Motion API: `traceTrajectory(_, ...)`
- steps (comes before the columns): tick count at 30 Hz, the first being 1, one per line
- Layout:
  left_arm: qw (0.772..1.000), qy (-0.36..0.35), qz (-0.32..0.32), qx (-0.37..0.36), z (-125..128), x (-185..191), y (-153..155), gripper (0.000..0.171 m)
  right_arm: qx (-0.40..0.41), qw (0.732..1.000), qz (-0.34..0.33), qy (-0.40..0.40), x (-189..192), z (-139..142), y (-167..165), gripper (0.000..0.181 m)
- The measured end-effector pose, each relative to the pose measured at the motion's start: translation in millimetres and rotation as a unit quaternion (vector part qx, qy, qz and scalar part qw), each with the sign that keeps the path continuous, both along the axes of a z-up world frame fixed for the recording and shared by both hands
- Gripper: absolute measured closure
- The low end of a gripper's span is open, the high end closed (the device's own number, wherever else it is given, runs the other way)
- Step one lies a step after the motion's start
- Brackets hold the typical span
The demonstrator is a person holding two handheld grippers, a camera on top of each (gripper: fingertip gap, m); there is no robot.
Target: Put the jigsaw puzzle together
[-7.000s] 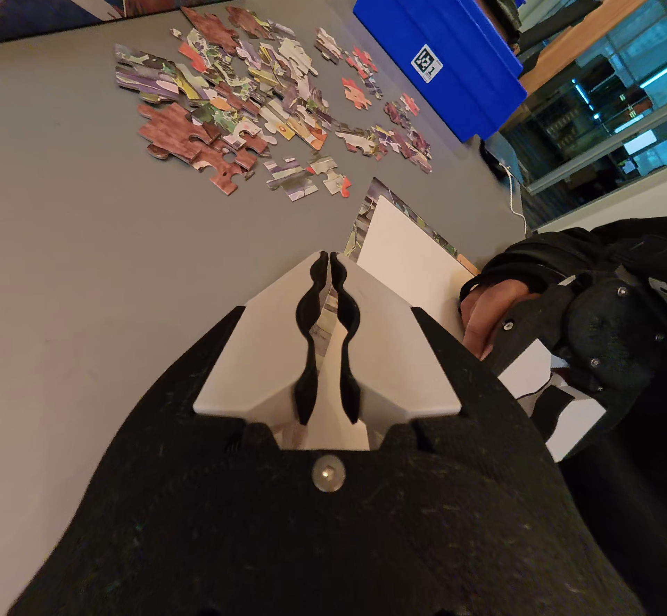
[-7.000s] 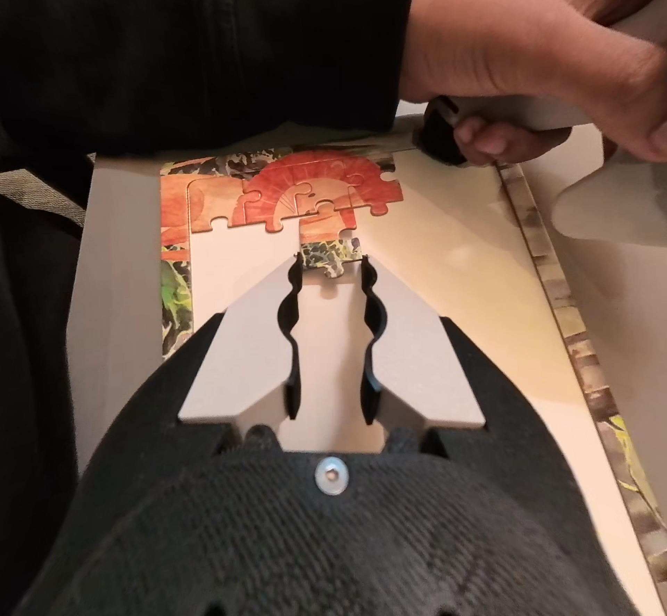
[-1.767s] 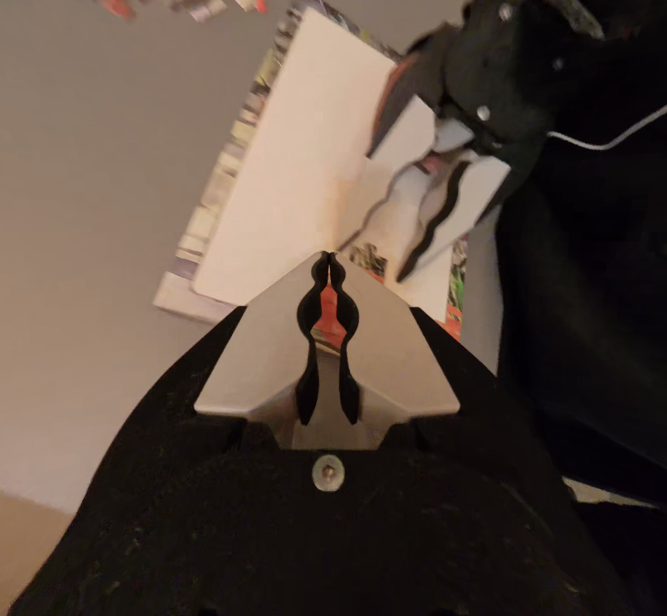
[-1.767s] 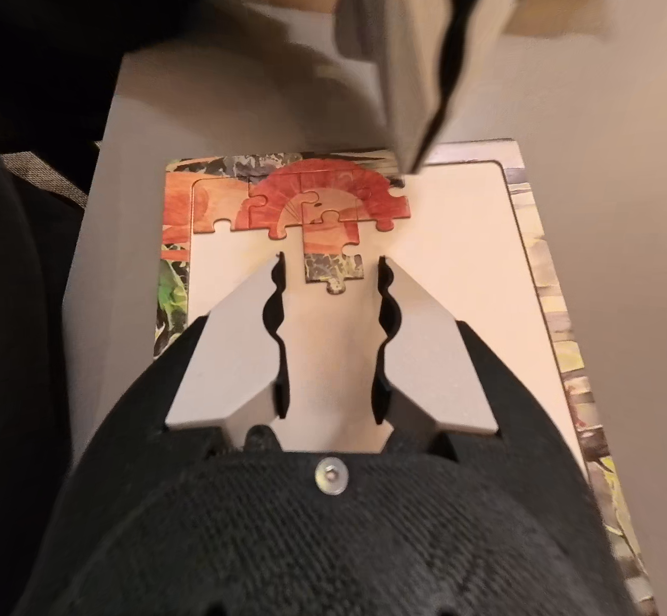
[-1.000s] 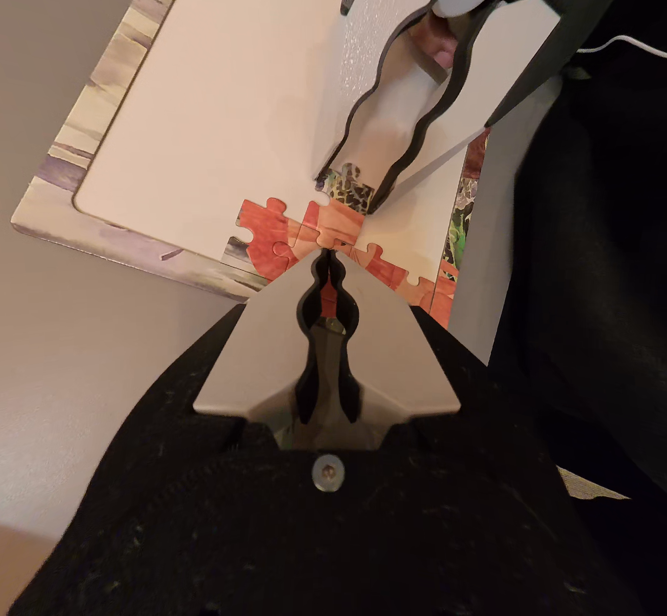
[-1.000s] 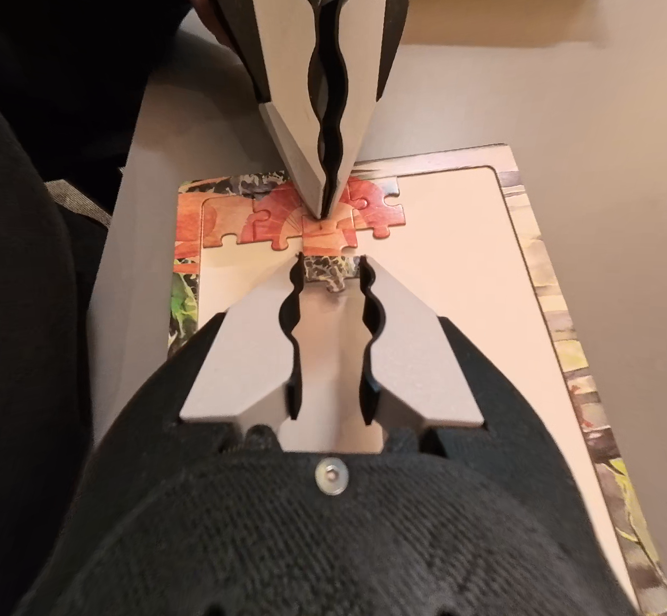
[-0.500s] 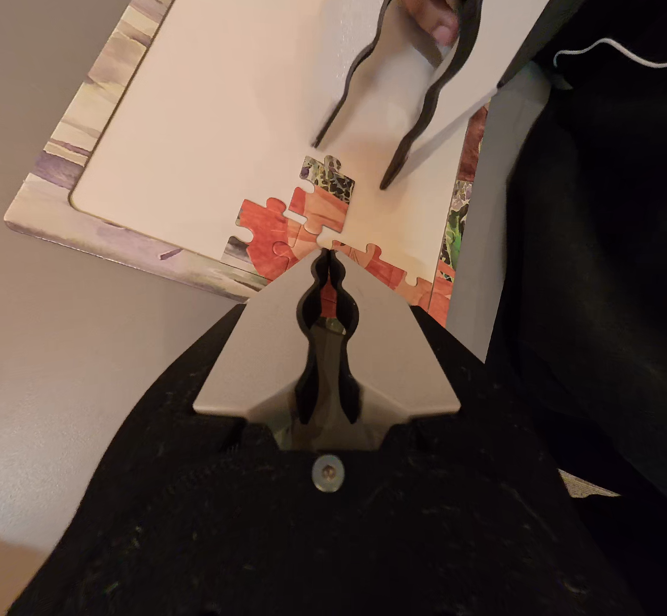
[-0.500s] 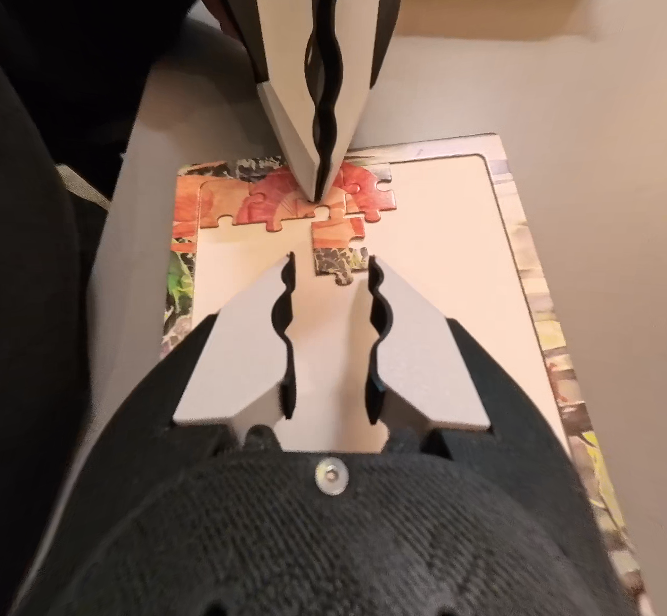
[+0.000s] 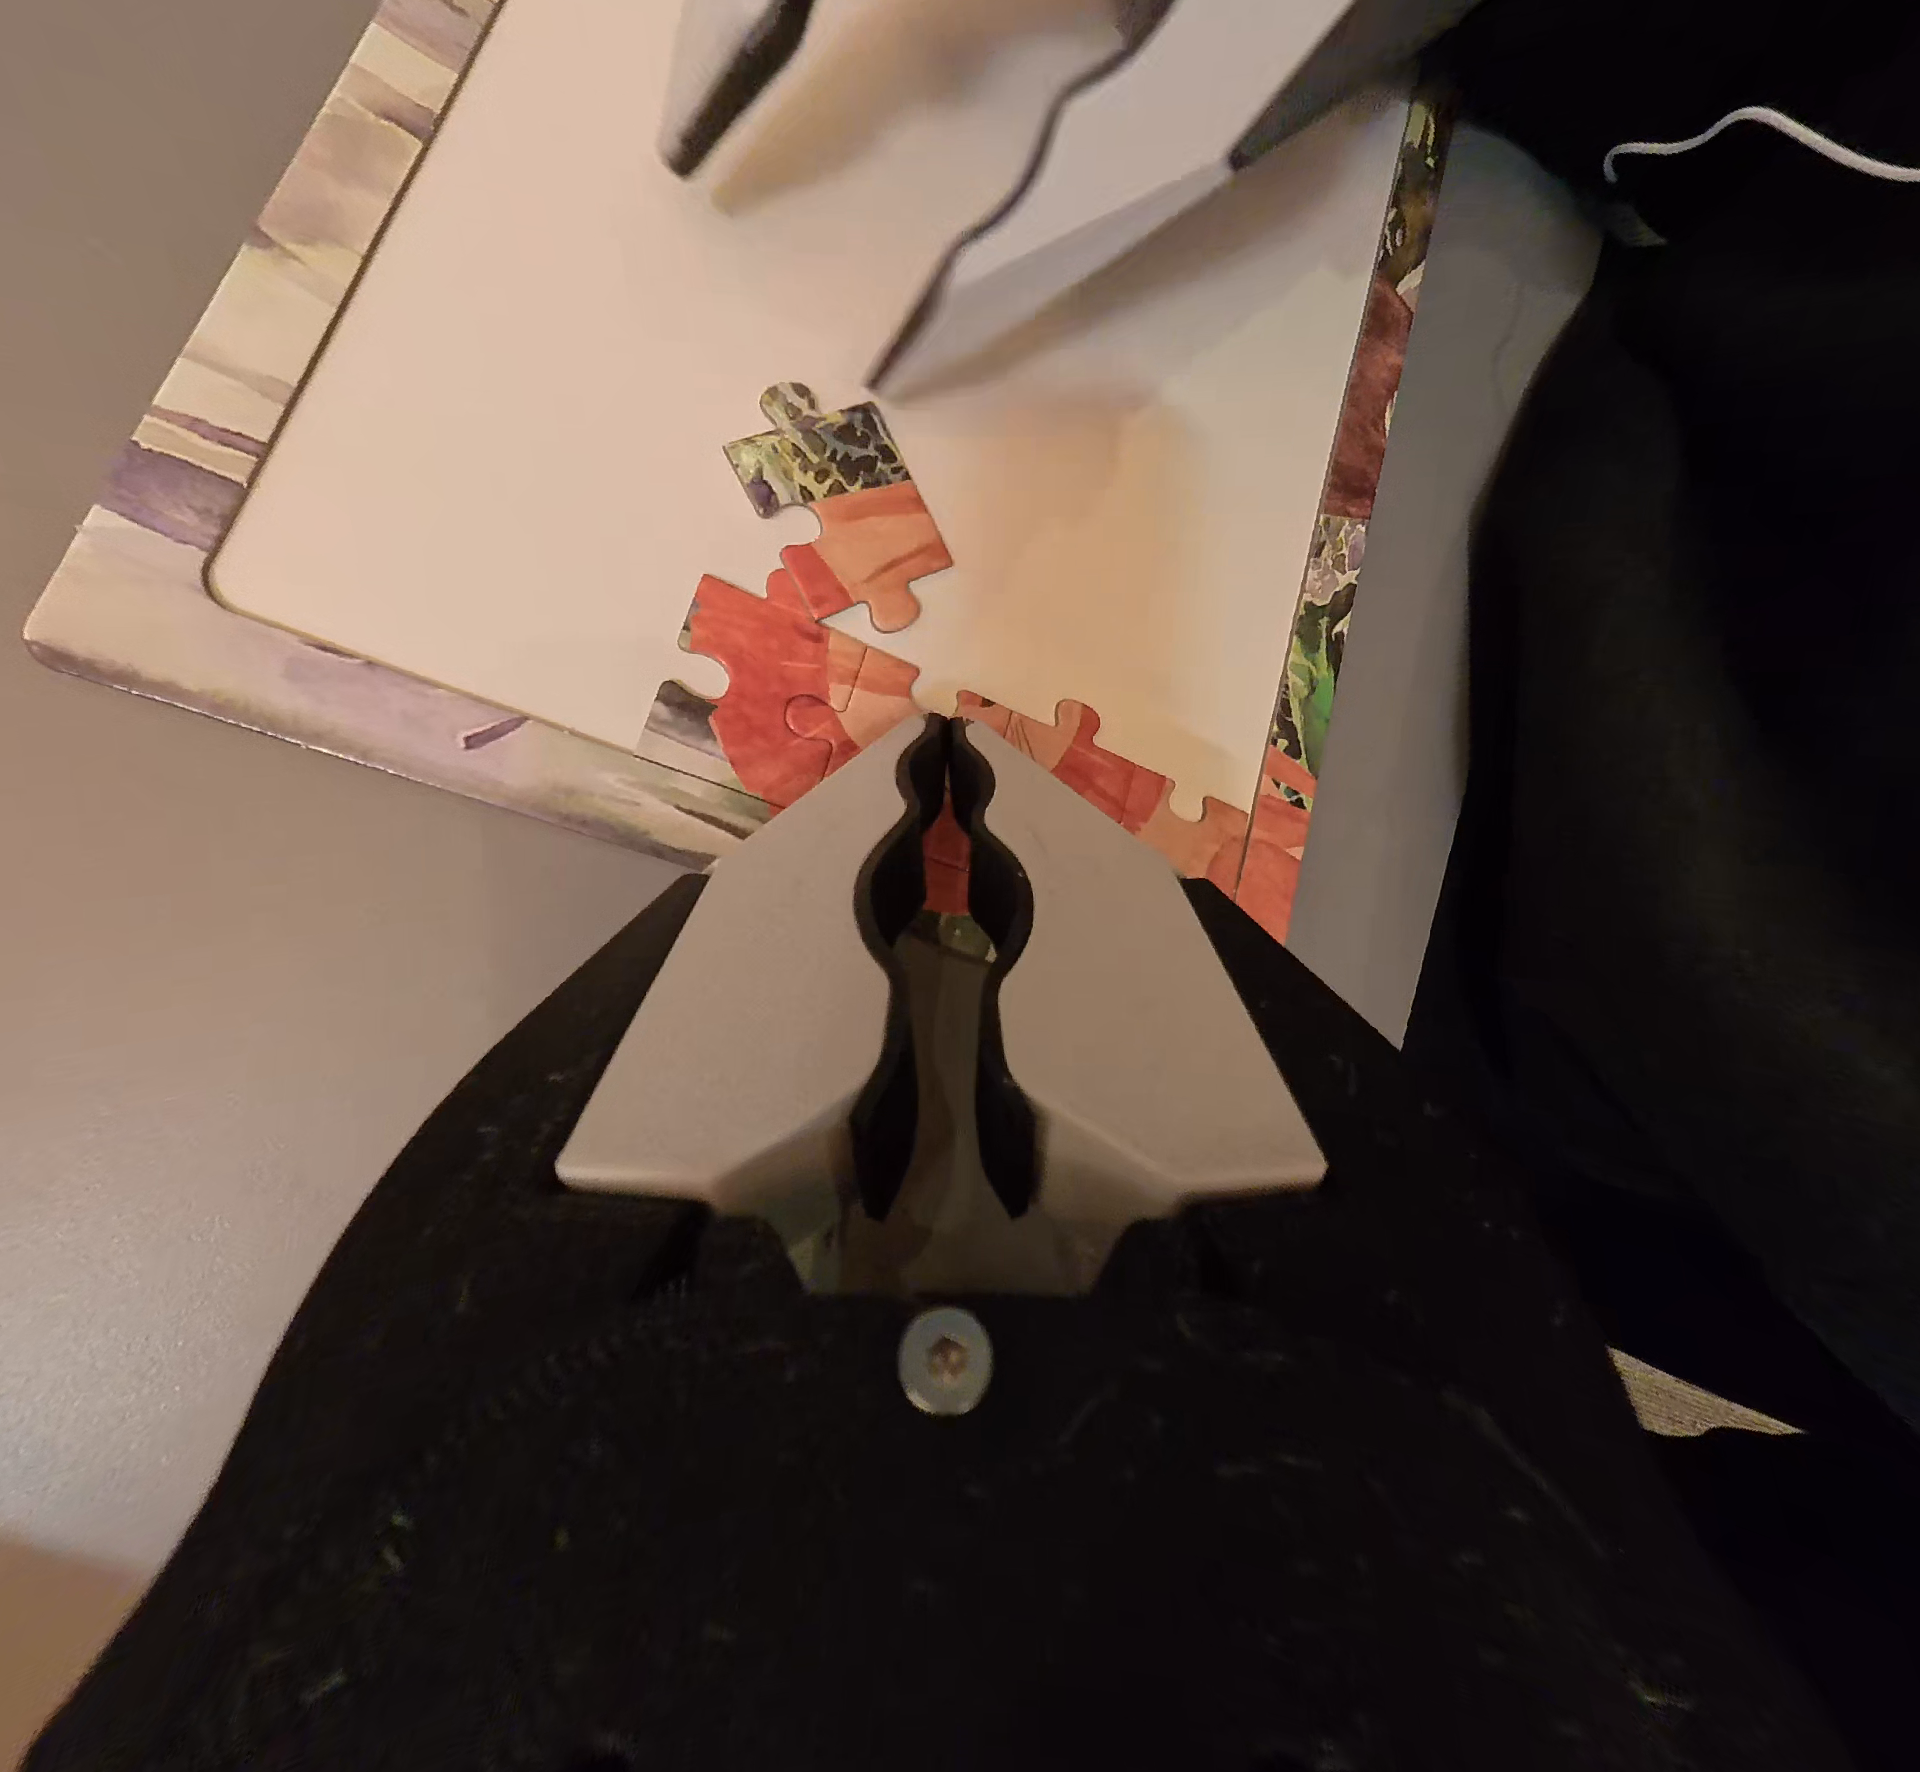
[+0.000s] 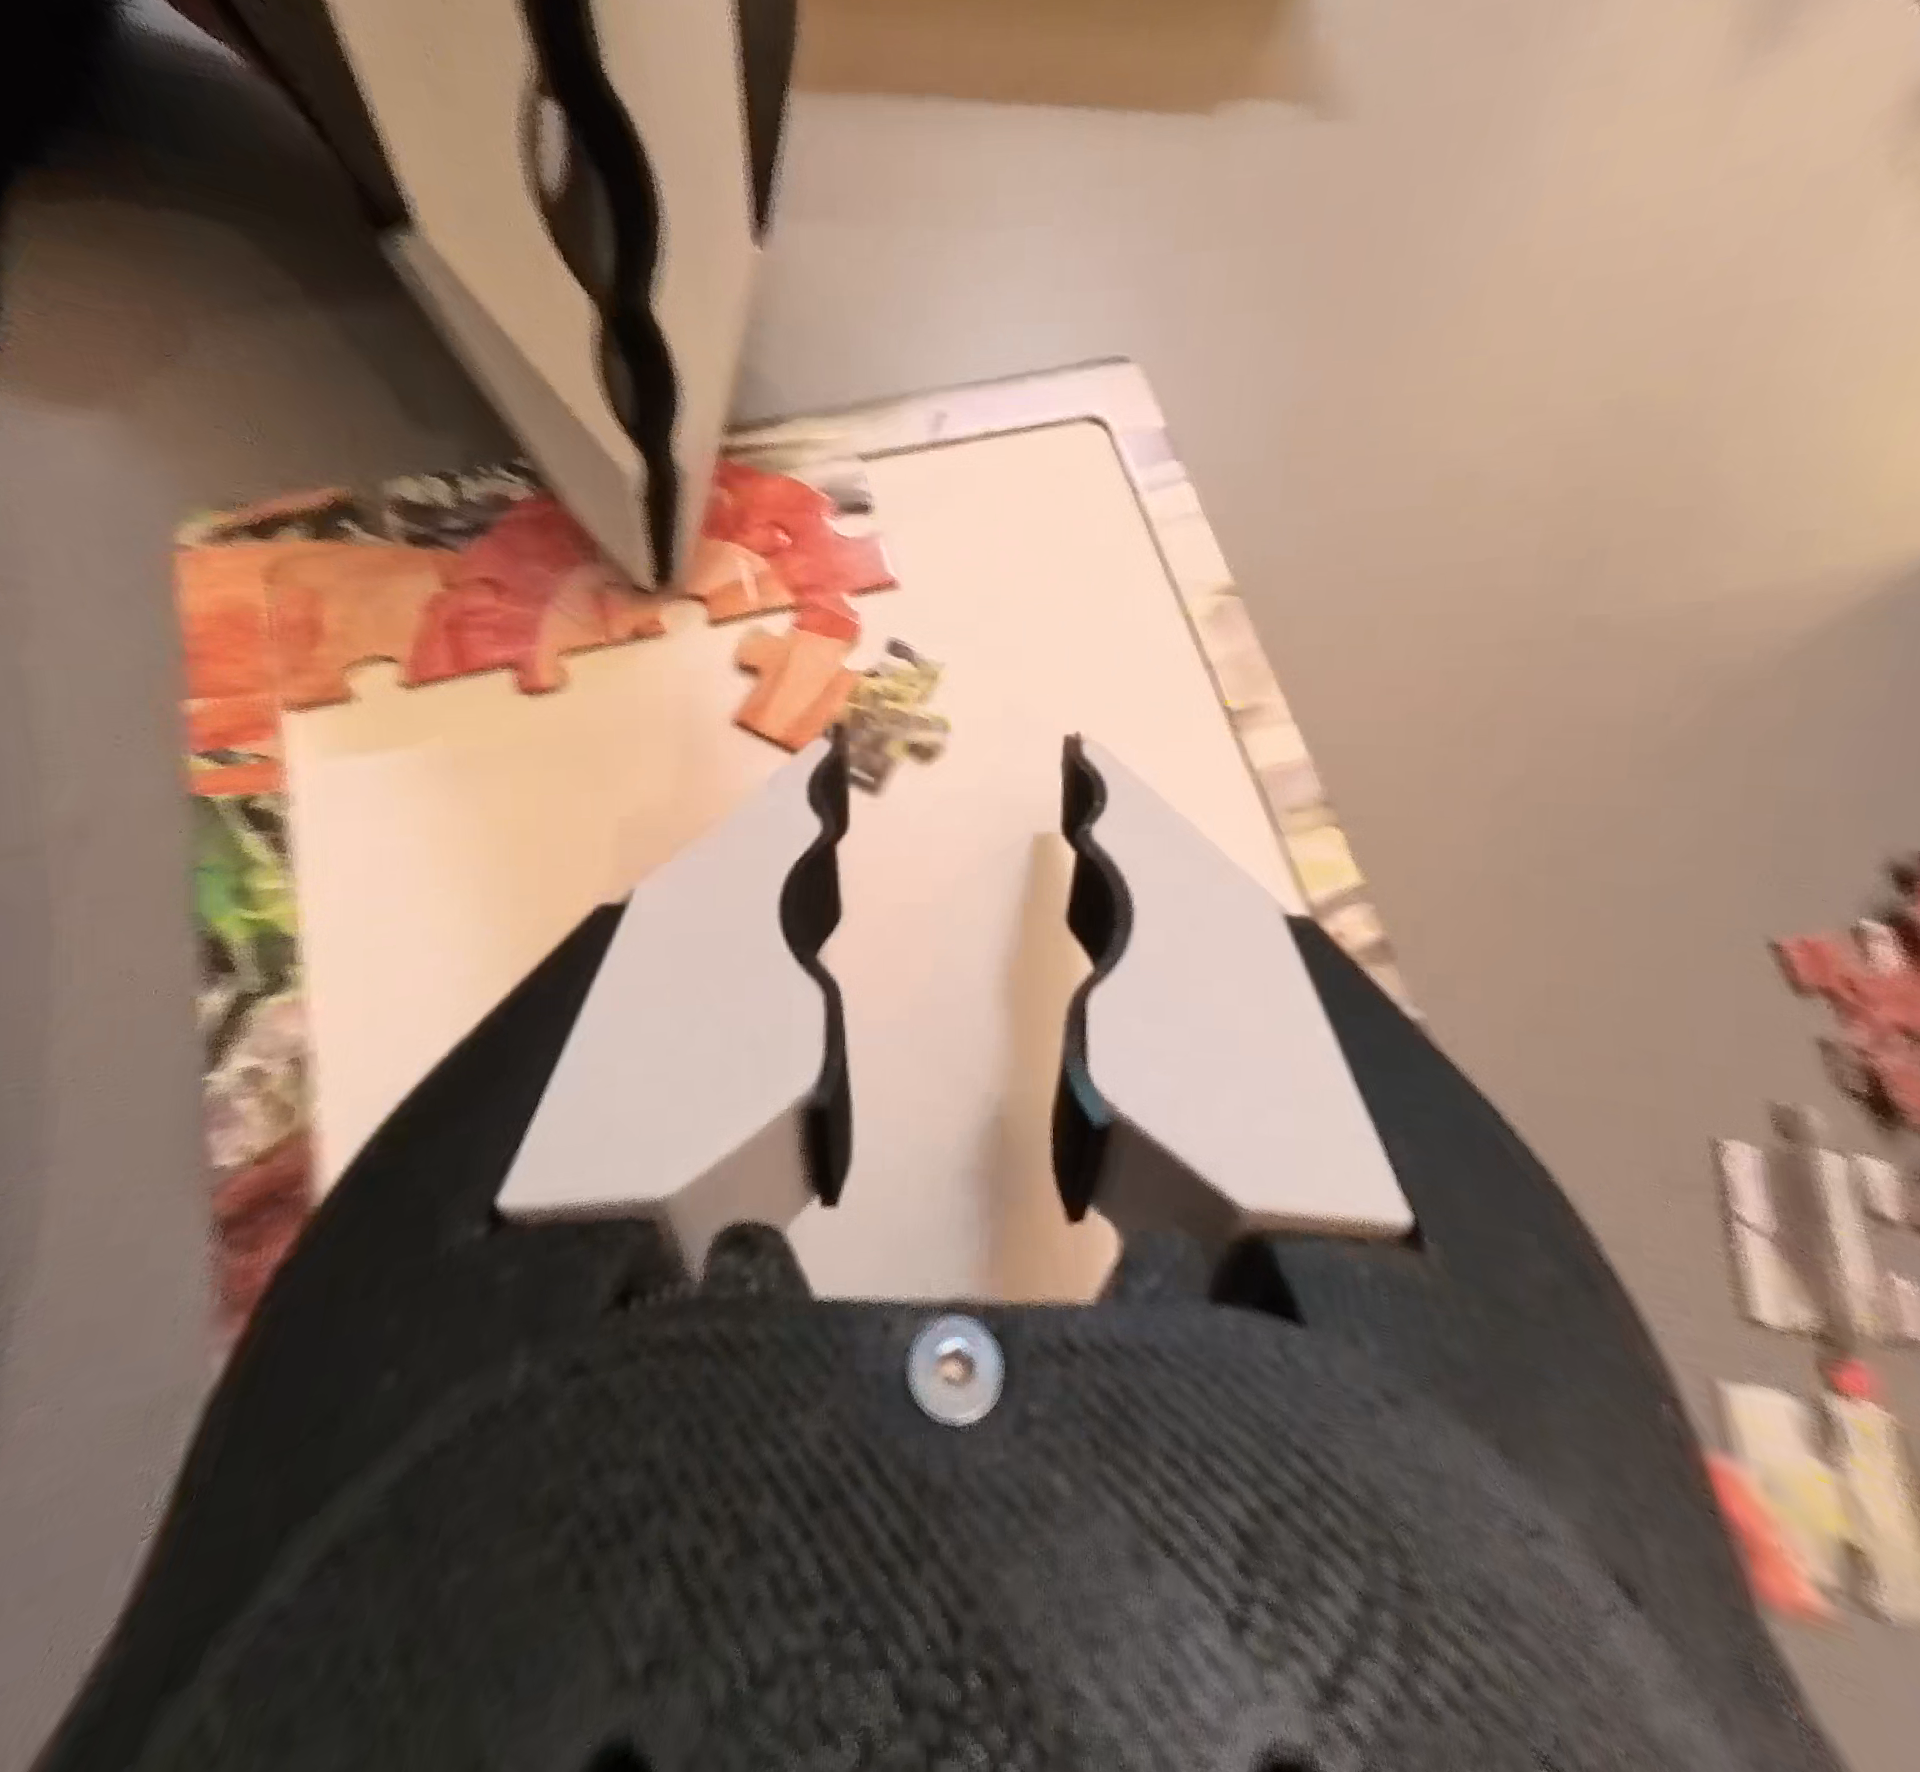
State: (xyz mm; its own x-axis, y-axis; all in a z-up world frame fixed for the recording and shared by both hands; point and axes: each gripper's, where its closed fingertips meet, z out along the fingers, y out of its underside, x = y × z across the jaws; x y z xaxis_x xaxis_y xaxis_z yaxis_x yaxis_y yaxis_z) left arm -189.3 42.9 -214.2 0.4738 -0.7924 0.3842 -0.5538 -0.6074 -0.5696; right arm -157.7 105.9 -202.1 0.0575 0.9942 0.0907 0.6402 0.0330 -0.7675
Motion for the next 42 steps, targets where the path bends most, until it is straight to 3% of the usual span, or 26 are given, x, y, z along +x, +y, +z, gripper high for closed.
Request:
traceTrajectory(4, 1.0, 0.002, 0.0, 0.001, -0.1, -0.1, -0.1, 0.171, -0.096, 0.995, 0.031, 0.025, -11.7, 5.5, -27.9, 0.124)
traceTrajectory(7, 1.0, 0.003, 0.0, 0.002, 0.0, 0.0, 0.0, 0.171, -0.105, 0.994, 0.023, -0.003, -13.6, -7.5, -31.0, 0.11)
traceTrajectory(12, 1.0, 0.002, -0.002, 0.004, 0.1, 0.0, -0.1, 0.171, -0.039, 0.999, 0.016, -0.022, -15.8, -12.5, -24.3, 0.117)
traceTrajectory(23, 1.0, 0.003, -0.003, 0.006, 0.1, -0.3, -0.5, 0.171, -0.04, 0.998, -0.044, -0.022, -1.4, -11.2, 4.3, 0.125)
traceTrajectory(28, 1.0, 0.002, -0.003, 0.006, 0.3, -0.4, -0.7, 0.171, -0.09, 0.996, -0.004, -0.001, -14.4, -6.1, -21.2, 0.117)
traceTrajectory(32, 1.0, 0.002, -0.003, 0.006, 0.4, -0.5, -0.9, 0.171, -0.047, 0.999, -0.009, -0.024, -15.2, -12.9, -18.0, 0.122)
traceTrajectory(42, 1.0, 0.003, -0.004, 0.007, 0.3, -0.8, -1.2, 0.171, -0.04, 0.997, -0.06, -0.028, -1.2, -12.2, 8.4, 0.13)
